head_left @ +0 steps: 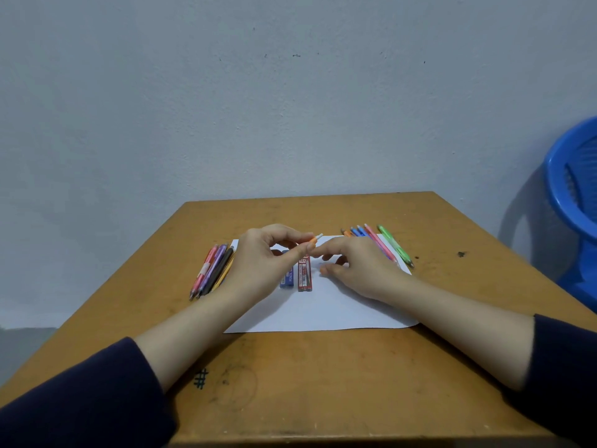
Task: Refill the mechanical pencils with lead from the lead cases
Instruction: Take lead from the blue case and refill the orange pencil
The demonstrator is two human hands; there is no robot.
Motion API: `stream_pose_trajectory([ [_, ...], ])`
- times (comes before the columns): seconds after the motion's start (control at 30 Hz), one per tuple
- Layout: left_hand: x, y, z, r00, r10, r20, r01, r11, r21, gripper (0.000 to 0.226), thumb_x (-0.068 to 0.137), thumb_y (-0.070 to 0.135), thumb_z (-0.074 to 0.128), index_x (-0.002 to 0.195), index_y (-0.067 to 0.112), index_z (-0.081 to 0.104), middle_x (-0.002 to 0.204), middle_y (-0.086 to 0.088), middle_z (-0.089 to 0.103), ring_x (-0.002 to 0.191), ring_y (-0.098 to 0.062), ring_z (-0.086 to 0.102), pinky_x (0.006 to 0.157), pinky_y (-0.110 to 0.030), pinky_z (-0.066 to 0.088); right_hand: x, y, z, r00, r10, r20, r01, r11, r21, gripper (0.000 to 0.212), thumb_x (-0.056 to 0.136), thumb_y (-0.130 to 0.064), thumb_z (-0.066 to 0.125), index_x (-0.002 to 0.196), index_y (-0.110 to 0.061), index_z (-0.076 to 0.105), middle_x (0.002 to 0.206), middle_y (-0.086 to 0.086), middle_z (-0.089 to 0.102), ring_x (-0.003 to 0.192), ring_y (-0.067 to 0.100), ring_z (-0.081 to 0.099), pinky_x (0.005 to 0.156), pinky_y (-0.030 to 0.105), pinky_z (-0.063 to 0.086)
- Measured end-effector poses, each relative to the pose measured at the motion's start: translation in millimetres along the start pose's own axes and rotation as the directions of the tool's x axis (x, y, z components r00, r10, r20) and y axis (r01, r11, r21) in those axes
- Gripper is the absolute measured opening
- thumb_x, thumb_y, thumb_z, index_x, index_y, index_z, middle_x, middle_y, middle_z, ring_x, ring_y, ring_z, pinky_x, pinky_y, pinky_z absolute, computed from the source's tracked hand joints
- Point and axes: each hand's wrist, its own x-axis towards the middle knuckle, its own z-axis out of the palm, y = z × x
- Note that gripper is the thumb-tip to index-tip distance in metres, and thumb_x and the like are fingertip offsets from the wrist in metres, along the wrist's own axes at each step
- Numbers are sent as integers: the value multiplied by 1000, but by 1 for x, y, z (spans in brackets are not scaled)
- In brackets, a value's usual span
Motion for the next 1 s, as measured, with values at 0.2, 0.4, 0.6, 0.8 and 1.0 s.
stream_pose_trajectory([
  [0.2,0,0,1,1000,-11,-1,11,1000,3,13,82,18,73,88,30,74,88,12,72,84,-3,65,73,-33,57,3,2,3,1000,-11,24,13,997,-74,26,88,-14,65,113,-17,70,111,-1,69,89,6,55,74,12,37],
  [0.4,0,-1,0,1000,-9,8,8,1000,16,13,82,19,73,88,30,73,89,13,71,84,-2,64,73,-33,57,4,2,2,1000,24,-6,-24,998,-60,20,87,-14,66,106,-16,73,106,0,71,83,1,48,66,1,33],
  [0.6,0,-1,-1,1000,2,17,-3,1000,29,13,82,21,73,88,32,73,88,13,71,84,-2,64,73,-32,57,3,2,-5,987,112,-117,-96,987,131,16,86,-8,66,98,-14,75,95,-1,72,79,1,57,76,-1,35],
  [0.8,0,-1,-2,1000,-8,15,7,999,35,11,81,22,73,87,32,73,87,12,71,84,-4,64,73,-36,57,2,1,-12,959,227,-170,-128,882,454,19,82,-6,70,84,-24,75,71,-11,67,61,-7,57,65,10,44],
  [1.0,1,-2,-2,999,4,37,-6,997,75,15,82,22,72,87,36,70,87,13,70,84,-3,63,72,-27,56,-5,-12,-16,940,263,-217,-61,756,651,23,82,0,69,79,-22,72,71,-3,68,58,-3,55,63,11,46],
])
